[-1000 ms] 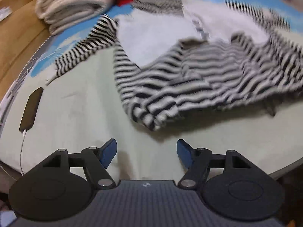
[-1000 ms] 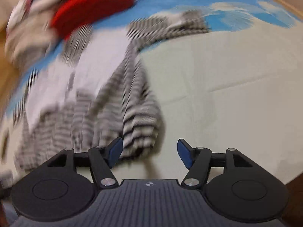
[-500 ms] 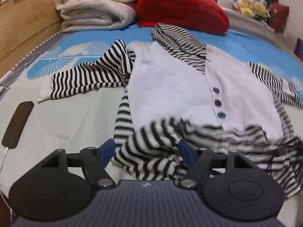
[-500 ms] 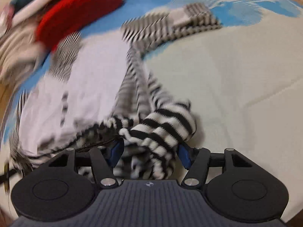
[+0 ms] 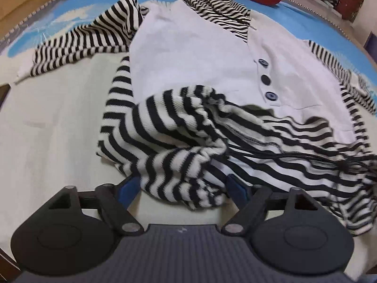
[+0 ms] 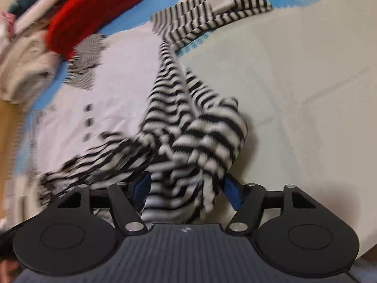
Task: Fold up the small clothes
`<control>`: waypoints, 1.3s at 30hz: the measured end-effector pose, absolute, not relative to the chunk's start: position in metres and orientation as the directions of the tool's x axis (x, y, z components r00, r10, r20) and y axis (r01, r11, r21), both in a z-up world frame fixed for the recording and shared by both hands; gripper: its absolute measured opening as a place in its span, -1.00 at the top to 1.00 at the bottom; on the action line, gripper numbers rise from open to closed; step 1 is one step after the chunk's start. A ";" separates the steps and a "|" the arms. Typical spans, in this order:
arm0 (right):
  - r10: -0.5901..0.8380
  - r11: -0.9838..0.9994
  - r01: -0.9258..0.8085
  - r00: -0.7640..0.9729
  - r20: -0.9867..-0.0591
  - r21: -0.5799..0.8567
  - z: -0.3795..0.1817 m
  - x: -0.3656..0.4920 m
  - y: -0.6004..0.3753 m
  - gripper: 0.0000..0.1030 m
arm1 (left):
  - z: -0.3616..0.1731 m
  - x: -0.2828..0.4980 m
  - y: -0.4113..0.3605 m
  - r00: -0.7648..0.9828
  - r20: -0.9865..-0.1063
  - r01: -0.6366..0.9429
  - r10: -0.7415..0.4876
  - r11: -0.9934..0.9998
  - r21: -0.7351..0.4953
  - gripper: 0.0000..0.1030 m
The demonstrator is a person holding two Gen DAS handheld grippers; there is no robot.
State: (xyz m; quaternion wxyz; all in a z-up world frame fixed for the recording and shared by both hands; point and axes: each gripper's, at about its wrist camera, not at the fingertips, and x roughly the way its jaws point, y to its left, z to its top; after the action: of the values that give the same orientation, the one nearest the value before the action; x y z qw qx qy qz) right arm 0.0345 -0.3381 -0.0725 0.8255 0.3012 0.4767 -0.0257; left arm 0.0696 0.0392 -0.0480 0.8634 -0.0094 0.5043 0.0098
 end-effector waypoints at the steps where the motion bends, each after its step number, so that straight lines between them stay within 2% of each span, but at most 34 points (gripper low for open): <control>1: 0.255 0.826 0.311 0.539 -0.803 0.471 -0.073 0.031 -0.339 -0.38 | -0.048 0.070 0.040 0.497 -0.868 -0.032 0.014 0.999 -0.002 0.12; 2: 0.249 0.845 0.293 0.526 -0.813 0.447 -0.074 0.030 -0.339 -0.37 | -0.046 0.069 0.042 0.499 -0.867 -0.040 0.005 0.999 -0.017 0.50; 3: 0.234 0.860 0.284 0.518 -0.823 0.424 -0.075 0.031 -0.338 -0.30 | -0.043 0.068 0.044 0.504 -0.863 -0.040 -0.018 0.998 -0.044 0.66; 5: 0.210 0.886 0.271 0.488 -0.848 0.375 -0.081 0.035 -0.333 0.20 | -0.029 0.059 0.042 0.542 -0.840 -0.023 -0.023 0.999 -0.043 0.72; 6: 0.211 0.894 0.263 0.469 -0.858 0.363 -0.086 0.038 -0.330 0.84 | -0.020 0.051 0.041 0.567 -0.824 -0.013 -0.006 1.000 -0.016 0.74; 8: 0.175 0.904 0.271 0.474 -0.863 0.332 -0.084 0.038 -0.327 0.84 | 0.002 0.031 0.047 0.606 -0.795 -0.019 0.019 1.000 0.009 0.76; 12: 0.183 0.874 0.258 0.609 -0.772 0.411 -0.049 0.008 -0.346 0.85 | 0.032 -0.017 0.087 0.635 -0.773 -0.038 -0.008 0.998 -0.042 0.77; 15: 0.298 0.823 0.242 0.586 -0.754 0.513 -0.051 -0.019 -0.356 0.85 | 0.011 -0.047 0.096 0.577 -0.817 -0.005 -0.018 1.000 -0.025 0.76; 19: 0.226 0.892 0.247 0.482 -0.847 0.379 -0.074 -0.036 -0.339 0.85 | -0.034 -0.072 0.094 0.488 -0.873 -0.003 -0.028 0.999 -0.034 0.75; 22: 0.212 0.898 0.238 0.504 -0.838 0.370 -0.072 -0.059 -0.337 0.81 | -0.041 -0.083 0.099 0.506 -0.862 -0.006 -0.044 0.999 -0.054 0.46; 23: 0.209 0.902 0.227 0.514 -0.832 0.368 -0.073 -0.064 -0.336 0.79 | -0.038 -0.085 0.101 0.514 -0.856 -0.001 -0.051 0.998 -0.060 0.43; 24: 0.195 0.908 0.227 0.513 -0.836 0.352 -0.074 -0.065 -0.334 0.59 | -0.033 -0.084 0.104 0.521 -0.852 0.003 -0.054 0.998 -0.061 0.36; 26: 0.151 0.926 0.231 0.496 -0.855 0.297 -0.069 -0.065 -0.328 0.14 | -0.014 -0.087 0.107 0.551 -0.832 0.019 -0.063 0.998 -0.063 -0.11; 27: 0.150 0.933 0.212 0.506 -0.850 0.291 -0.063 -0.071 -0.326 -0.12 | -0.004 -0.092 0.112 0.576 -0.813 0.029 -0.083 0.996 -0.082 -0.19; 29: 0.165 0.938 0.170 0.549 -0.819 0.303 -0.048 -0.088 -0.321 -0.17 | 0.017 -0.100 0.120 0.622 -0.772 0.042 -0.128 0.991 -0.130 -0.38; 33: 0.169 0.943 0.117 0.638 -0.751 0.312 -0.017 -0.108 -0.315 -0.17 | 0.043 -0.098 0.114 0.696 -0.703 0.063 -0.145 0.988 -0.141 -0.45; 37: 0.194 0.973 -0.035 0.660 -0.726 0.228 -0.013 -0.076 -0.282 -0.18 | 0.030 -0.060 0.077 0.642 -0.740 0.204 -0.200 0.975 -0.086 -0.74; 39: 0.184 0.983 -0.092 0.609 -0.772 0.161 -0.033 -0.051 -0.263 -0.17 | 0.010 -0.038 0.059 0.603 -0.777 0.251 -0.181 0.967 -0.030 -0.71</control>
State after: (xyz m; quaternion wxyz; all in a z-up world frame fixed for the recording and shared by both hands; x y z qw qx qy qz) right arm -0.0512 -0.2628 -0.0329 0.8953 0.0527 0.4356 0.0769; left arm -0.0381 0.0594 0.0102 0.8943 0.0411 0.4288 -0.1207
